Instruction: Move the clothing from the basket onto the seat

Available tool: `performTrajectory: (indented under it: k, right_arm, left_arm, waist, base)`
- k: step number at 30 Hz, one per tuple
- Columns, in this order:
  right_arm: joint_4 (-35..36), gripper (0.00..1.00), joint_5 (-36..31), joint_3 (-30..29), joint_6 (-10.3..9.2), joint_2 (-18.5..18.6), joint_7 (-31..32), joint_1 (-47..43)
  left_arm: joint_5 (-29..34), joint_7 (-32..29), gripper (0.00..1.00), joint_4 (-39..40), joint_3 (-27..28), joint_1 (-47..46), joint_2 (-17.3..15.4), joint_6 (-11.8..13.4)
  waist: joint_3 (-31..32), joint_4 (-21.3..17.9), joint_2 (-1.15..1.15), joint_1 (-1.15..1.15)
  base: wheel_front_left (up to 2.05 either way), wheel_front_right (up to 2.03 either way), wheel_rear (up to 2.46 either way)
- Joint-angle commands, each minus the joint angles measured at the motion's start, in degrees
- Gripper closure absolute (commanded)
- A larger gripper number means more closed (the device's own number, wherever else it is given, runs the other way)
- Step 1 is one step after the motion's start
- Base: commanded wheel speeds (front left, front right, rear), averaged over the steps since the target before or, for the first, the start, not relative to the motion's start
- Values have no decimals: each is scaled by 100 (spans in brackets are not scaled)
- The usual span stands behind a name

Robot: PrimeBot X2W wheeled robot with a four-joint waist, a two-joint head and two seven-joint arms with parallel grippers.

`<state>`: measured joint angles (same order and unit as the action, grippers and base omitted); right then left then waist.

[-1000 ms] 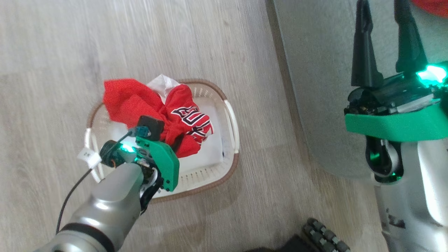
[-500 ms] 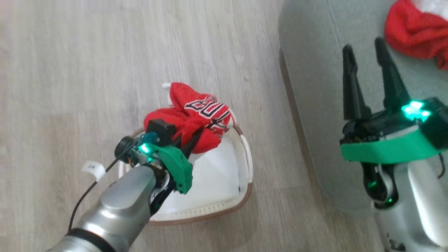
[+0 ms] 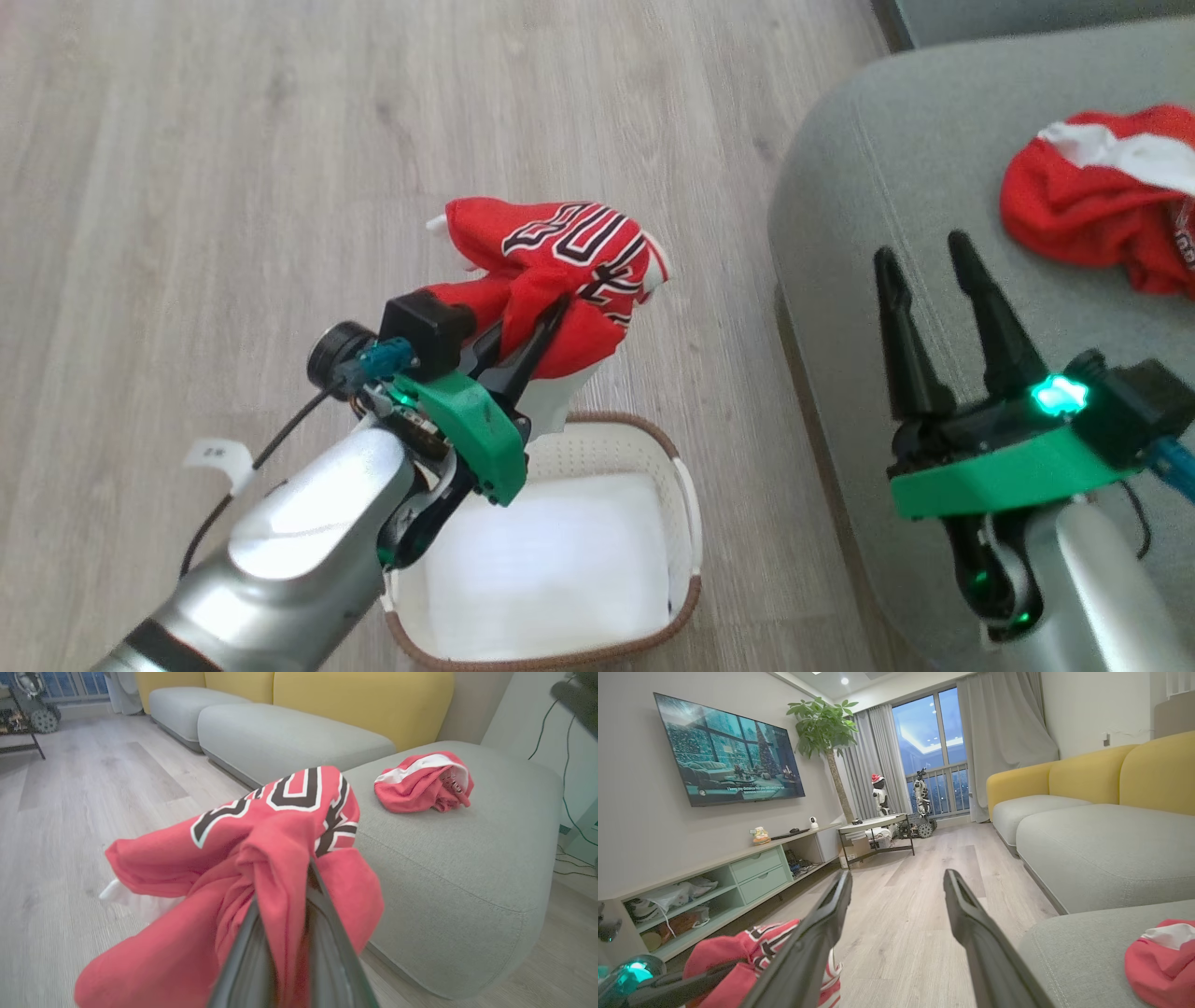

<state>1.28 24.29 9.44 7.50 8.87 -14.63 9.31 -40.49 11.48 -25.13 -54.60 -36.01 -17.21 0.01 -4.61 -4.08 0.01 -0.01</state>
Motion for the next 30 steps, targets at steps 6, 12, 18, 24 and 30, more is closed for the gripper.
performTrajectory:
  k: [6, 12, 18, 24, 30]
  right_arm:
    - [95, 0, 106, 360, -1, 62, -37, -127]
    - [44, 0, 135, 580, -1, 19, -37, -236]
    - [16, 0, 137, 759, -1, 1, -37, -243]
    - [-80, 0, 172, 975, -1, 72, -37, -158]
    - [-363, 0, 247, 1268, -1, 182, -27, 45]
  left_arm:
    - [60, -426, 100, 1046, 357, -496, -440, 196]
    - [43, -704, 100, 1555, 452, -717, -568, 328]
    - [34, -844, 100, 1808, 483, -795, -627, 429]
    - [33, -891, 100, 1893, 453, -819, -636, 453]
    - [38, -917, 100, 1903, 413, -861, -623, 431]
  waist:
    - [402, 150, -1, 1]
    - [450, 168, -1, 1]
    - [431, 140, -1, 1]
    - [362, 141, -1, 1]
    - [326, 157, -1, 1]
  base:
    - [0, 0, 0]
    - [0, 0, 0]
    - [0, 0, 0]
    - [0, 0, 0]
    - [0, 0, 0]
